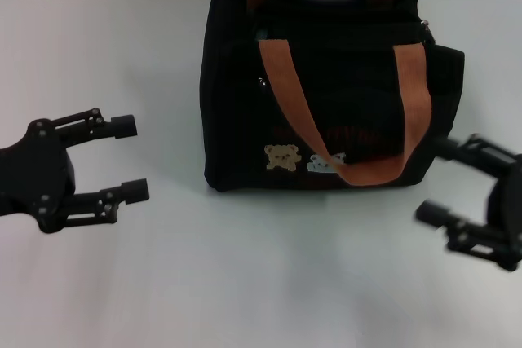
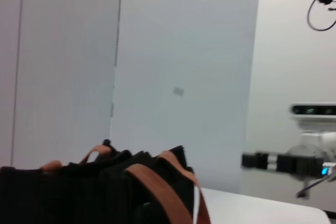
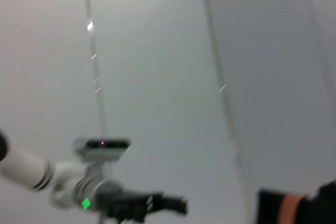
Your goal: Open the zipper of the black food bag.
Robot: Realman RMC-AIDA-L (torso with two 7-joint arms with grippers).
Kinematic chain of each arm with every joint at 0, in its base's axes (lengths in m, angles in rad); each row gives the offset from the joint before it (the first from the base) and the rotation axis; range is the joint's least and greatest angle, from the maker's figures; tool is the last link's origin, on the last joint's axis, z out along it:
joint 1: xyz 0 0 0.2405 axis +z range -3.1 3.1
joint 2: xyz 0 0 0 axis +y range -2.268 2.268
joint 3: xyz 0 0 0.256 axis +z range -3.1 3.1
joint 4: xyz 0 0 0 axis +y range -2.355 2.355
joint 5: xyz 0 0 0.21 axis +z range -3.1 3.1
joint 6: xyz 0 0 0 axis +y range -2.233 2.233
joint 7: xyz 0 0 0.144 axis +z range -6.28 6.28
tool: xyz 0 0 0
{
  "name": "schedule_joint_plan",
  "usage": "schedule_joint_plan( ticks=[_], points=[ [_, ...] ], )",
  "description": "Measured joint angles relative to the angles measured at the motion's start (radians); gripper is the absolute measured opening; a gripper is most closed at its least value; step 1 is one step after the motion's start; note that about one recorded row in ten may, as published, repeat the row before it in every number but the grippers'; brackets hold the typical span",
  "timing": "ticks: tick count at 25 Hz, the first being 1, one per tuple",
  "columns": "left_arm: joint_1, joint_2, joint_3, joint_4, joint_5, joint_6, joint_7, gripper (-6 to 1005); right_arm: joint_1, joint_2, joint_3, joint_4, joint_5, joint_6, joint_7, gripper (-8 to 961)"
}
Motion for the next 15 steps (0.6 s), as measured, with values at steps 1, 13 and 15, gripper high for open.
schedule_joint_plan(
  ticks=[1, 13, 15],
  points=[
    [0.006, 0.002, -0.001, 0.0, 0.0, 0.013, 0.001, 751, 0.0, 0.0, 0.0, 0.0, 0.0, 0.0, 0.0, 691],
    [0.031, -0.015, 0.006, -0.006, 0.014, 0.016, 0.007, 809, 0.057, 0.003, -0.054, 0.006, -0.013, 0.079, 0.084, 842],
    [0.034, -0.019, 0.006, -0.009, 0.014, 0.008, 0.007, 809, 0.067, 0.005, -0.055, 0.009, -0.013, 0.112, 0.099, 842]
  ],
)
